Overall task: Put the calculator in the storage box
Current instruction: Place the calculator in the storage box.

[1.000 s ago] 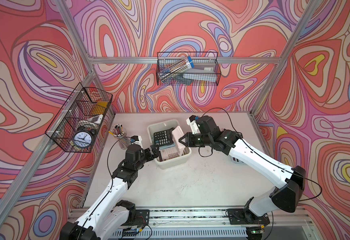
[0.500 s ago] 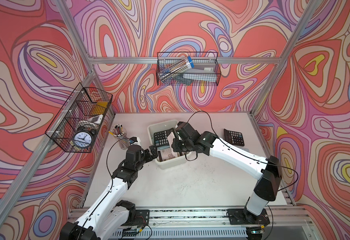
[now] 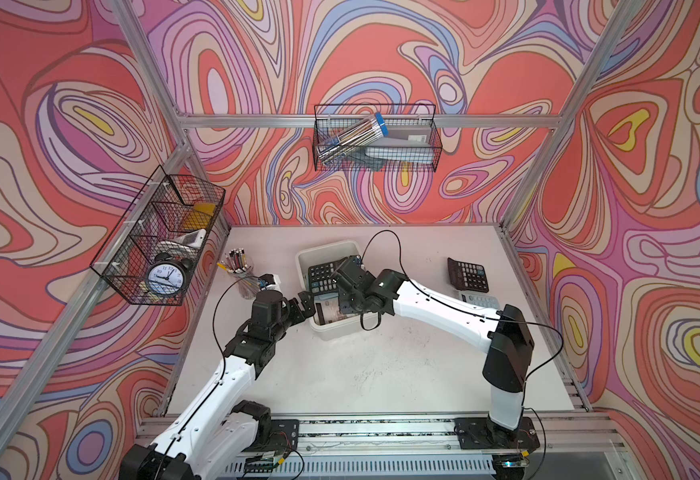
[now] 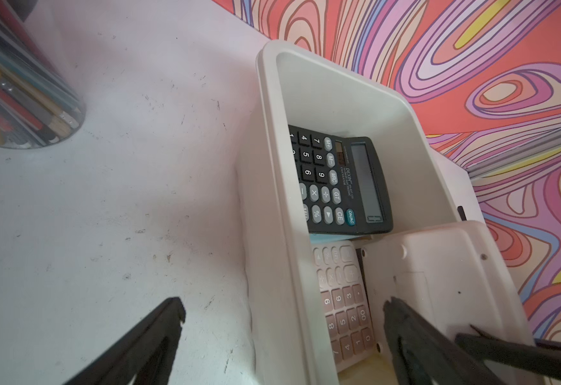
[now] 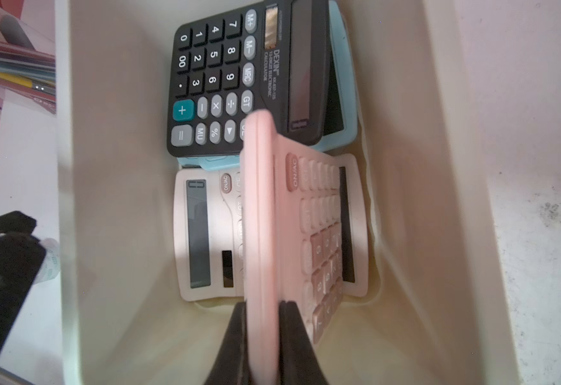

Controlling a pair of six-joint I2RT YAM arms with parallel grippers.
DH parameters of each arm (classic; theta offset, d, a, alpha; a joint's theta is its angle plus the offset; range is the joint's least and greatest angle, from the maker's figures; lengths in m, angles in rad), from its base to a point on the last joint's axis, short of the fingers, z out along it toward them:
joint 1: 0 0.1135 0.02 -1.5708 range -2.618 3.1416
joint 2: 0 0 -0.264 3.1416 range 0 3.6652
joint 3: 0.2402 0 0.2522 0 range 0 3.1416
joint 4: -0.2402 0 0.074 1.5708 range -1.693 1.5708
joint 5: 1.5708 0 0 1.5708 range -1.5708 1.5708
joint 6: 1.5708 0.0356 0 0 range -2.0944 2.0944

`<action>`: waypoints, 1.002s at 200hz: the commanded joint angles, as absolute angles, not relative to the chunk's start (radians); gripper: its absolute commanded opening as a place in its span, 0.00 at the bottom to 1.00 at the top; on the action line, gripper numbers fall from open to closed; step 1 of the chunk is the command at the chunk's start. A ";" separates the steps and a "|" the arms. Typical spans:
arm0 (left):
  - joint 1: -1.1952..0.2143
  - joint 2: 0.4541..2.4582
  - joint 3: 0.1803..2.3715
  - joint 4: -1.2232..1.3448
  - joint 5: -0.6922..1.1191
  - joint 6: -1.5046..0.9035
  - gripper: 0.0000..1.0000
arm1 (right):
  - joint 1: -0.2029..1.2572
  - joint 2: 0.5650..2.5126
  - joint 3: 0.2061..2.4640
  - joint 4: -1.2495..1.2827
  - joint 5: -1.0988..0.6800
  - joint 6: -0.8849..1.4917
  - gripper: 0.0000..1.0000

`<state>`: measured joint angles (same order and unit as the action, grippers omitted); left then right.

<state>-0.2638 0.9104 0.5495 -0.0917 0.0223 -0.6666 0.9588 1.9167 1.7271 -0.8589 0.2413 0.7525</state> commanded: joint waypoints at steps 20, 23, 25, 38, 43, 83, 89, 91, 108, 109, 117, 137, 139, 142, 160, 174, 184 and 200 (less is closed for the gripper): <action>-0.264 0.897 0.545 -0.118 0.009 -0.667 0.99 | 0.980 1.977 1.732 -0.857 0.182 0.767 0.00; -0.264 0.898 0.545 -0.117 0.011 -0.667 0.99 | 0.980 1.980 1.729 -0.853 0.176 0.766 0.00; -0.263 0.899 0.545 -0.117 0.010 -0.667 0.99 | 0.980 1.982 1.729 -0.851 0.172 0.765 0.00; -0.264 0.901 0.545 -0.117 0.009 -0.667 0.99 | 0.983 1.991 1.723 -0.836 0.151 0.765 0.00; -0.264 0.901 0.545 -0.116 0.009 -0.667 0.99 | 0.982 1.994 1.721 -0.828 0.142 0.763 0.00; -0.264 0.905 0.545 -0.114 0.012 -0.667 0.99 | 0.982 2.014 1.733 -0.827 0.114 0.754 0.15; -0.265 0.905 0.545 -0.114 0.012 -0.668 0.99 | 0.982 2.014 1.735 -0.825 0.112 0.752 0.19; -0.264 0.905 0.545 -0.114 0.012 -0.668 0.99 | 0.982 2.014 1.735 -0.825 0.111 0.751 0.20; -0.264 0.908 0.545 -0.113 0.015 -0.670 0.99 | 0.983 2.015 1.745 -0.828 0.105 0.747 0.28; -0.264 0.909 0.545 -0.112 0.015 -0.670 0.99 | 0.982 2.014 1.747 -0.828 0.104 0.746 0.28; -0.264 0.909 0.545 -0.112 0.016 -0.669 0.99 | 0.983 2.014 1.754 -0.831 0.100 0.743 0.31; -0.264 0.906 0.545 -0.112 0.015 -0.669 0.99 | 0.982 2.016 1.776 -0.843 0.095 0.735 0.32; -0.264 0.905 0.545 -0.113 0.015 -0.668 0.99 | 0.982 2.016 1.779 -0.843 0.095 0.734 0.32; -0.264 0.906 0.545 -0.113 0.015 -0.667 0.99 | 0.982 2.017 1.783 -0.845 0.095 0.732 0.33; -0.263 0.904 0.545 -0.114 0.015 -0.667 0.99 | 0.983 2.014 1.808 -0.857 0.091 0.720 0.34; -0.264 0.901 0.545 -0.114 0.016 -0.667 0.99 | 0.983 2.008 1.821 -0.862 0.086 0.709 0.44; -0.264 0.899 0.543 -0.112 0.018 -0.667 0.99 | 0.983 2.003 1.827 -0.859 0.076 0.696 0.46; -0.264 0.892 0.543 -0.104 0.039 -0.660 0.99 | 0.982 1.992 1.838 -0.858 0.061 0.675 0.62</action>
<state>-0.2638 0.9104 0.5495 -0.0914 0.0227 -0.6662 0.9768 2.0003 1.8023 -0.8448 0.0917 0.7147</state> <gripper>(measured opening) 0.991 0.476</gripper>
